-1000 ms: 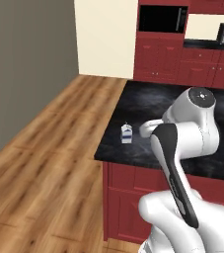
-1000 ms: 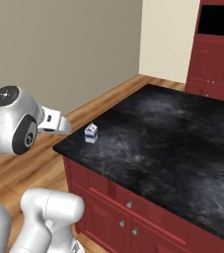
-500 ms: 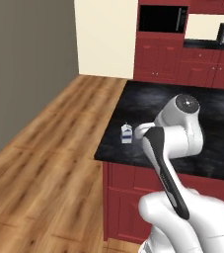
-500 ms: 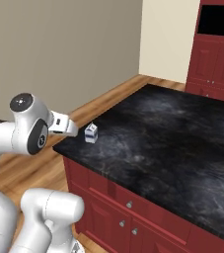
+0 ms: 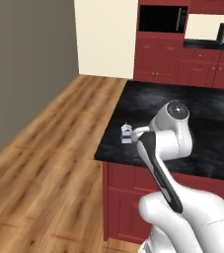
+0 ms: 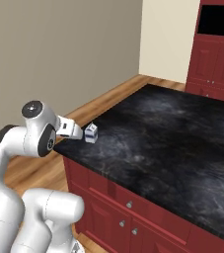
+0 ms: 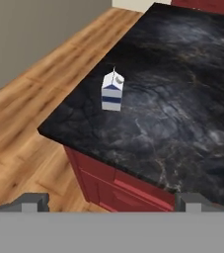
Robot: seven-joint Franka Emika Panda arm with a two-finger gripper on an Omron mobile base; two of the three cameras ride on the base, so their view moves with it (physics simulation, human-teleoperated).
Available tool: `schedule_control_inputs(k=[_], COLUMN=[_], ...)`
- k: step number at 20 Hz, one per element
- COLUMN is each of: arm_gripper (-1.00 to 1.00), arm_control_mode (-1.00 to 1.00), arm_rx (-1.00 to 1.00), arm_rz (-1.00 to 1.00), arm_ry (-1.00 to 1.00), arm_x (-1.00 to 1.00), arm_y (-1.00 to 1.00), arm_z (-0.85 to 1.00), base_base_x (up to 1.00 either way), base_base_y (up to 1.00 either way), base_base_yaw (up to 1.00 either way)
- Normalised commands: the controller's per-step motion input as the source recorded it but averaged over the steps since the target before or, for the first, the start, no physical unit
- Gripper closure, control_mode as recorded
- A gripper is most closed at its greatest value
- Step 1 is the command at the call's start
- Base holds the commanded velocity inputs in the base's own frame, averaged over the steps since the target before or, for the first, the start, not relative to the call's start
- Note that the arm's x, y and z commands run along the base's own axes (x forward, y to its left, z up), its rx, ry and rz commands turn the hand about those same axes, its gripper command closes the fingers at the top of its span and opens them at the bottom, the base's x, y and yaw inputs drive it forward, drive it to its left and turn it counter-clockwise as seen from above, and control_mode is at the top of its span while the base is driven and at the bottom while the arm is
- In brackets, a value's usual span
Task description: Pick the bottled water, milk, boxed drink from the counter and place them in the open cabinet.
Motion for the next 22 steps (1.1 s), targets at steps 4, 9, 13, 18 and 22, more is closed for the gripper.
schedule_control_inputs(k=[4, 9, 13, 18, 22], arm_gripper=[-1.0, -1.0, -1.0, -1.0, -1.0], arm_control_mode=[-1.0, -1.0, -1.0, -1.0, -1.0], arm_rx=[0.0, 0.0, 0.0, 0.0, 0.0], arm_rz=[0.0, 0.0, 0.0, 0.0, 0.0], arm_ry=[0.0, 0.0, 0.05, 0.1, 0.07], arm_x=[0.36, 0.39, 0.4, 0.3, 0.21], arm_y=[0.0, 0.0, 0.0, 0.0, 0.0], arm_z=[-0.22, -0.13, -0.15, -0.28, -0.25], base_base_x=[0.0, 0.0, 0.0, 0.0, 0.0], base_base_y=[0.0, 0.0, 0.0, 0.0, 0.0], base_base_yaw=[0.0, 0.0, 0.0, 0.0, 0.0])
